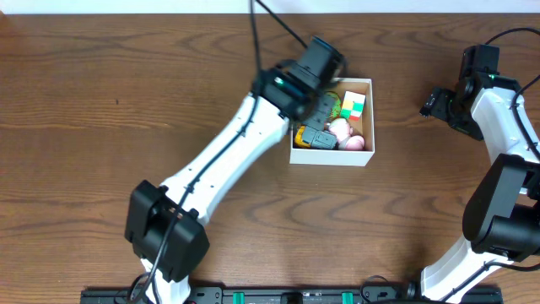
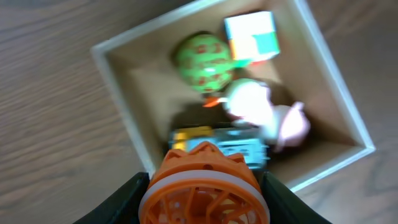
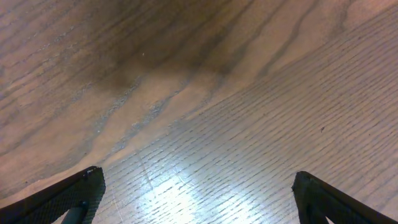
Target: Pack container
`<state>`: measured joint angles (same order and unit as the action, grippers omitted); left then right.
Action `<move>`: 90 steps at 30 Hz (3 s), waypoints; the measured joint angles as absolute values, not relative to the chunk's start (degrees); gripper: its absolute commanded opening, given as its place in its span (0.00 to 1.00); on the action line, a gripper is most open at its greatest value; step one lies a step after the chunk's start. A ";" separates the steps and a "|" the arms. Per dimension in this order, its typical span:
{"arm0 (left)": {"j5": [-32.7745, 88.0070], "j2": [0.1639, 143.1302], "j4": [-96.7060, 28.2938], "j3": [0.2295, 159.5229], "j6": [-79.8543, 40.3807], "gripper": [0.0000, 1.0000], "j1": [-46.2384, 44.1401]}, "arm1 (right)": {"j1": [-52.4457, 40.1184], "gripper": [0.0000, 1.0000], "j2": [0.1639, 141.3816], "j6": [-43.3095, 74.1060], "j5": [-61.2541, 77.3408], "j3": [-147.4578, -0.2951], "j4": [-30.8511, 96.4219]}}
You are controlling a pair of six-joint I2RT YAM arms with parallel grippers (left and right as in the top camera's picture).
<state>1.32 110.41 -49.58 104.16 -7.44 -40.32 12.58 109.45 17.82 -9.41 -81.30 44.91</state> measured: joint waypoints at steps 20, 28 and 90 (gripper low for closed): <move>1.10 119.70 -45.87 104.16 -4.36 0.63 -42.37 | 12.58 0.99 109.45 17.82 -9.41 -81.30 44.91; 0.38 119.63 -46.70 104.16 -4.01 0.67 -40.95 | 12.58 0.99 109.45 17.82 -9.41 -81.30 44.91; -10.68 18.20 -61.49 46.19 -19.70 0.98 -25.61 | 12.58 0.99 109.45 17.82 -9.41 -81.25 44.91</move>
